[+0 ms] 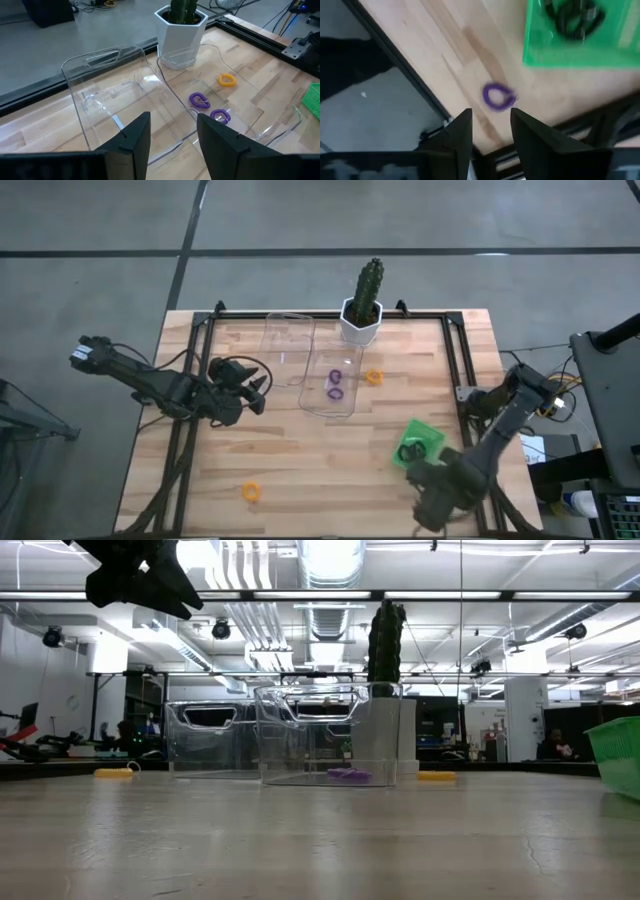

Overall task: Sort spring keychains
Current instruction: Put the violet spring keychain into the right transparent bin

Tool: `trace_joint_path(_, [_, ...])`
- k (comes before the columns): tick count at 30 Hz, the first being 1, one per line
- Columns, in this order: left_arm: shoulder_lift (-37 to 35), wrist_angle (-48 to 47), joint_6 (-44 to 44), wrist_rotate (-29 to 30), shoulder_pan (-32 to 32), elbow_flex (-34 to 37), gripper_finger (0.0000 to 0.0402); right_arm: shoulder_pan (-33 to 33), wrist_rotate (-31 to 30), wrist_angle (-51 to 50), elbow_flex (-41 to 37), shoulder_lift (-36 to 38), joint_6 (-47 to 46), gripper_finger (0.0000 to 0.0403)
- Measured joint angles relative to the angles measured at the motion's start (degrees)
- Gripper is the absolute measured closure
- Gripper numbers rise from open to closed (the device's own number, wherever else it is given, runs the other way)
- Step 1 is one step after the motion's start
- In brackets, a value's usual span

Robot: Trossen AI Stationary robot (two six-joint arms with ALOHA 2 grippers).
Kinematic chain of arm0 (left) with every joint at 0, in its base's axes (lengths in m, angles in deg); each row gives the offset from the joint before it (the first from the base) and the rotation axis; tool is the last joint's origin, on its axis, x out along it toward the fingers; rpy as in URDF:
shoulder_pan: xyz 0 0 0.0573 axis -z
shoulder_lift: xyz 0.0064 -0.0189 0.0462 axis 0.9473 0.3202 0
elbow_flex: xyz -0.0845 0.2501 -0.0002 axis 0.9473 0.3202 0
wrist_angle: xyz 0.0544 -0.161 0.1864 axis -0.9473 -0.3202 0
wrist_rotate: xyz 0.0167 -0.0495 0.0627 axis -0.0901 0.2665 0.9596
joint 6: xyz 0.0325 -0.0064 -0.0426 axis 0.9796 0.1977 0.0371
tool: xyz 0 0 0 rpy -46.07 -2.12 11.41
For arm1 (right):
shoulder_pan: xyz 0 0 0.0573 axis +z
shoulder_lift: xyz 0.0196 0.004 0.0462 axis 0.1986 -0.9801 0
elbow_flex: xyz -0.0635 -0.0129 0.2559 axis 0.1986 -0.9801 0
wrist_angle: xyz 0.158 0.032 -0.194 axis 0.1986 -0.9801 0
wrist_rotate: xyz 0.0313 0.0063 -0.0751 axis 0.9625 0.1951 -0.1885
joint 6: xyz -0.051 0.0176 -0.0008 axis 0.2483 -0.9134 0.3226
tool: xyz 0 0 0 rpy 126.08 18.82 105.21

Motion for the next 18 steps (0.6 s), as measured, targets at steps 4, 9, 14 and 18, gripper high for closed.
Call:
trace_joint_path(4, [0.0,0.0,0.0,0.0,-0.01,0.0,0.0248,3.72,0.04,3.0,-2.92,0.0,-10.66,0.0273])
trace_joint_path(9, [0.0,0.0,0.0,0.0,0.0,0.0,0.0248,5.97,1.69,8.38,-8.5,0.0,-21.48,0.0273])
trace_joint_path(14, [0.0,0.02,0.0,-0.76,-0.01,0.0,0.0248,7.7,1.83,18.79,-15.53,-0.07,-25.1,0.0274])
trace_joint_path(18, [0.0,0.02,-0.02,-2.4,0.0,0.0,0.0248,9.0,0.97,26.45,-20.53,-0.07,-26.67,0.027])
